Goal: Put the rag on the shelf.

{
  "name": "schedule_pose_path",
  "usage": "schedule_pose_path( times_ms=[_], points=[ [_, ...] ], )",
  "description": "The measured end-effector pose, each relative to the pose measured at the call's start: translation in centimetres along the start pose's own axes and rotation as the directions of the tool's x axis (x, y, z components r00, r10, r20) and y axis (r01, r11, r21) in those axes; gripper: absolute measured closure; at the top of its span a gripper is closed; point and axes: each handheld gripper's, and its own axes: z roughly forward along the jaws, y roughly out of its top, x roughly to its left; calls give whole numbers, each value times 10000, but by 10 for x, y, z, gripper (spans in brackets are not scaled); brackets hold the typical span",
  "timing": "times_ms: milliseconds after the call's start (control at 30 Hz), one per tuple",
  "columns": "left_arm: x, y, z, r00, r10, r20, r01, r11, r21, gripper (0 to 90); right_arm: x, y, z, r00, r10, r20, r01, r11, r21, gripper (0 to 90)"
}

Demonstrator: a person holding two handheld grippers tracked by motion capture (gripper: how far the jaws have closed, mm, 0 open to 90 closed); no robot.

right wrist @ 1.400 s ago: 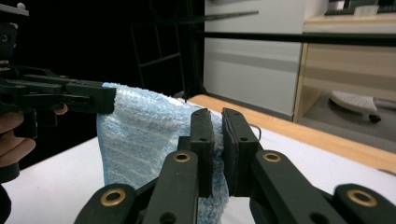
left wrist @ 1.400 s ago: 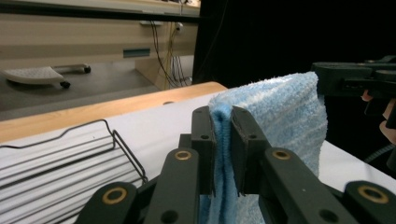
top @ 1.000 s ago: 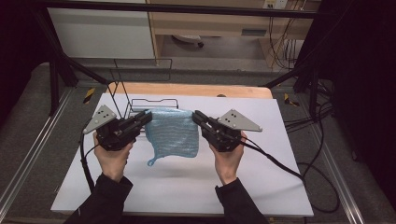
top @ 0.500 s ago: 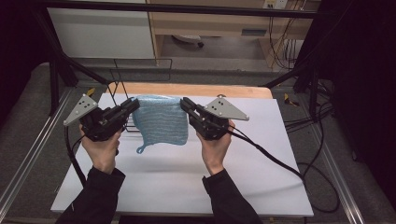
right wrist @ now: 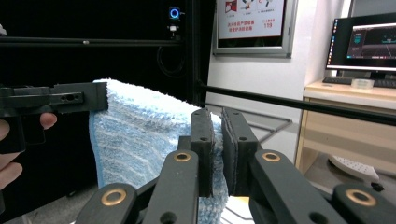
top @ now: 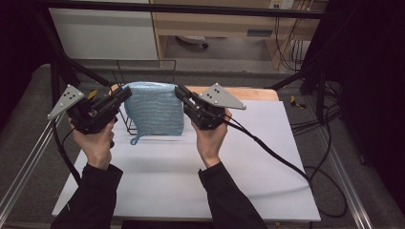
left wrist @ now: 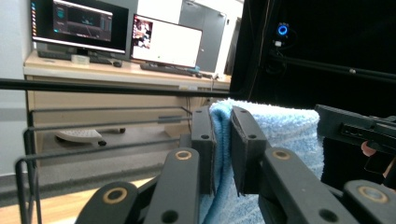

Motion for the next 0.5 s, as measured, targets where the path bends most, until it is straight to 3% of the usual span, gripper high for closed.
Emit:
schedule_pose_path(
  times_ms=[500],
  points=[
    [13, 34, -2, 9996, 108, -263, -125, 9977, -668, 806, 3, 33, 26, 9998, -57, -170, 47, 9981, -611, 844]
  ],
)
